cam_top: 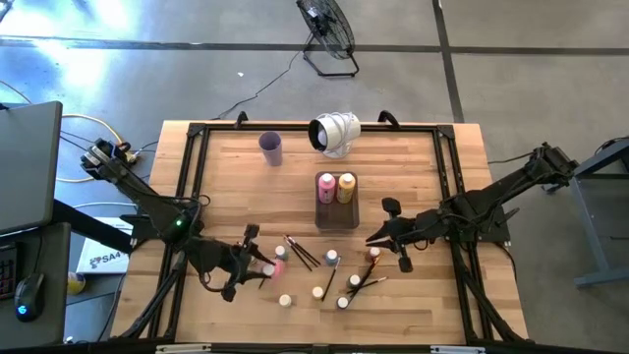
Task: Pick & Place Paint Supplies
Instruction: Put the pink paint bottle into the black bin
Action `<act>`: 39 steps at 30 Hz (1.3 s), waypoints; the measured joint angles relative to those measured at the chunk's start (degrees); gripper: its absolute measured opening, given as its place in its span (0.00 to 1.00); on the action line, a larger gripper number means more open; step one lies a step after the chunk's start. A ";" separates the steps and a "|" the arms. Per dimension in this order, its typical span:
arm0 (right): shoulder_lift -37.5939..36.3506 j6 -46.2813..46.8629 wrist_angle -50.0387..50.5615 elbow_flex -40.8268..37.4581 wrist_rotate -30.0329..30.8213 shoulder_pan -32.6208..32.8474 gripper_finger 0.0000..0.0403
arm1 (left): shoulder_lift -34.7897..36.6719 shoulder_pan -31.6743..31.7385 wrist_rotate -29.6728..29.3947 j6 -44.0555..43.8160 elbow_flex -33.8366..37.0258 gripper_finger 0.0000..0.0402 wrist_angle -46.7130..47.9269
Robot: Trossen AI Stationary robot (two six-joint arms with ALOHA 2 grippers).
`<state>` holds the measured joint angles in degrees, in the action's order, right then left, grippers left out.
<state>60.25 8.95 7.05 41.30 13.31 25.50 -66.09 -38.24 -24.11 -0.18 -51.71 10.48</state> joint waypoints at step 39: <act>-0.26 3.16 8.55 0.00 -4.25 11.34 0.08 | -24.34 42.91 32.69 4.22 -21.04 0.31 -10.70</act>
<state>59.99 12.11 15.60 41.30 9.06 36.84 -90.43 4.67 8.58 4.04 -72.75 -0.23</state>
